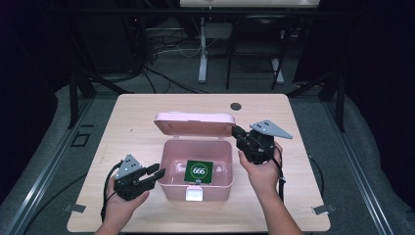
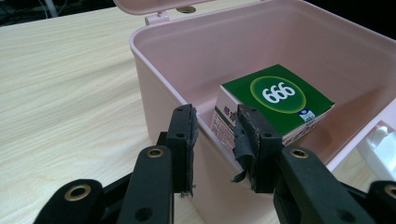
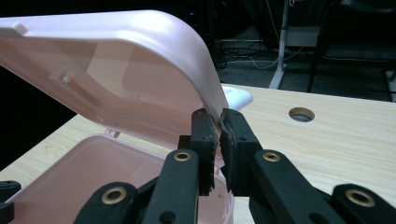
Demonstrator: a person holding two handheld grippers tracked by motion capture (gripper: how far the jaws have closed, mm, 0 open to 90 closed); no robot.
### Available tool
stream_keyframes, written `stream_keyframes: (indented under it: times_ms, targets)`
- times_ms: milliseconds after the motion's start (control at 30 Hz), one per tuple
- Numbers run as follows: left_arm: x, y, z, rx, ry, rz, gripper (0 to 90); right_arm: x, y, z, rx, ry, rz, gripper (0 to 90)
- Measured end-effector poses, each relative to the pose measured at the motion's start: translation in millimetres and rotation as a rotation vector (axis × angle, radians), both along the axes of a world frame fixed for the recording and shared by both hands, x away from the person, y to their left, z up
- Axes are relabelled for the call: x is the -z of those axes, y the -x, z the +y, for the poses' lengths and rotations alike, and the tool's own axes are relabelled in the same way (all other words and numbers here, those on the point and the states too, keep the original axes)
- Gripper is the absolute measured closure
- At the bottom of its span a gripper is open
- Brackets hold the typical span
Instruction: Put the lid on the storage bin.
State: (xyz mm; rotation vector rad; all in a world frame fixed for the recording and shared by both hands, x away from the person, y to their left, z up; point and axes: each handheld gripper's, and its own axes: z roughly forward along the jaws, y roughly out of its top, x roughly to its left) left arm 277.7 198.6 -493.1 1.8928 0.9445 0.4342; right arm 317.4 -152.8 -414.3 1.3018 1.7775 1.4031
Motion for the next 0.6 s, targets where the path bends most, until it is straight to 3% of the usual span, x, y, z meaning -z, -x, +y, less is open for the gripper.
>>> stream_keyframes:
  times_ms: [600]
  targets:
    - [-4.4, 0.2, 3.2, 0.000, 0.017, 0.001, 66.5, 2.8, 3.8, -1.3, -0.017, -0.006, -0.002, 80.9]
